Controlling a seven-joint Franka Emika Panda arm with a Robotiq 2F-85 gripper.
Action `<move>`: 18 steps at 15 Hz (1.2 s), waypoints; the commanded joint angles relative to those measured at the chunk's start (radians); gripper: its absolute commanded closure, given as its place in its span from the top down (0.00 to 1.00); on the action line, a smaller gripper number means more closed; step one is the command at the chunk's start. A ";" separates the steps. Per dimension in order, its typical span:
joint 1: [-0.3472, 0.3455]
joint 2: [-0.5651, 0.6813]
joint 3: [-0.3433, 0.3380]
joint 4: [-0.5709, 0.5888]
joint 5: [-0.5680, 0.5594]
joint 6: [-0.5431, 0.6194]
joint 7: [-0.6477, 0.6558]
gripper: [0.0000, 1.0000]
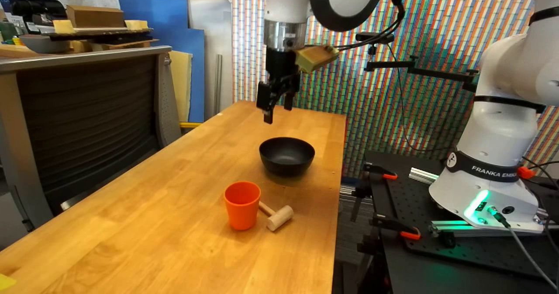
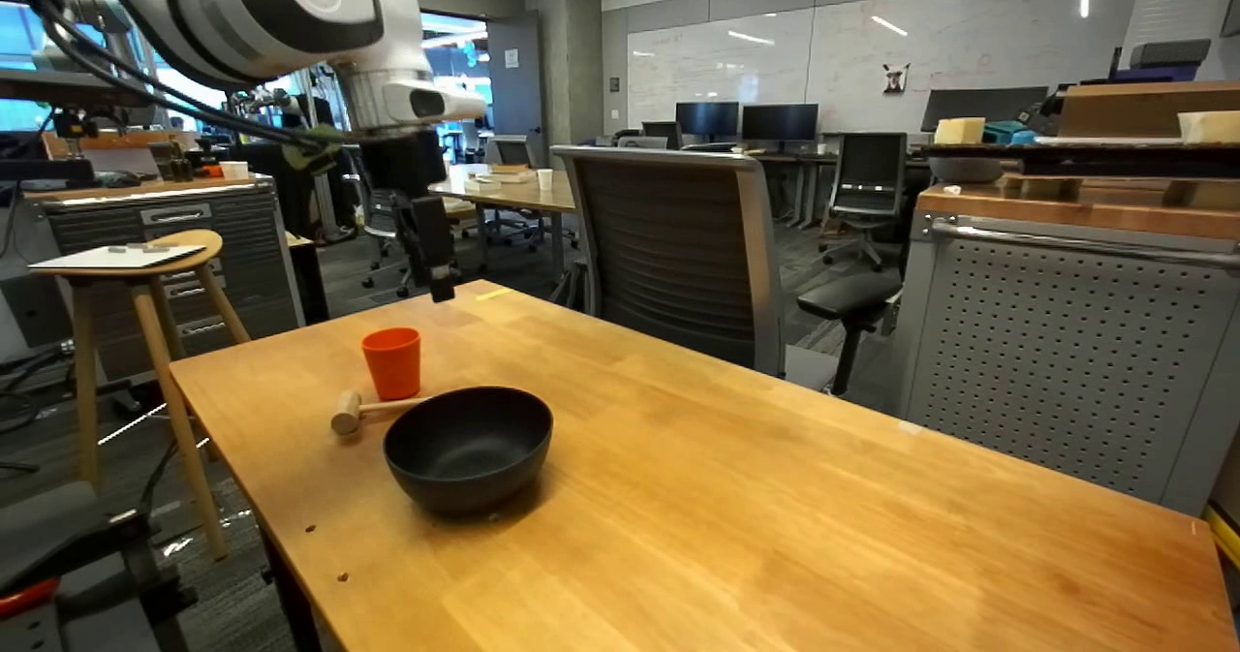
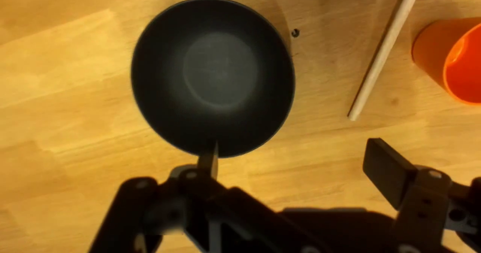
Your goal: Put the orange cup in the black bowl
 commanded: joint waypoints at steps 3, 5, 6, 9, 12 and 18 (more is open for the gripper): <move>0.122 0.303 -0.044 0.217 0.010 -0.009 0.067 1.00; 0.160 0.366 -0.060 0.275 0.033 -0.019 0.060 1.00; 0.179 0.386 -0.064 0.301 0.045 -0.026 0.054 1.00; 0.223 0.421 -0.071 0.360 0.078 -0.039 0.044 1.00; 0.242 0.434 -0.069 0.367 0.124 -0.074 0.034 1.00; 0.251 0.441 -0.084 0.319 0.149 -0.094 0.033 0.73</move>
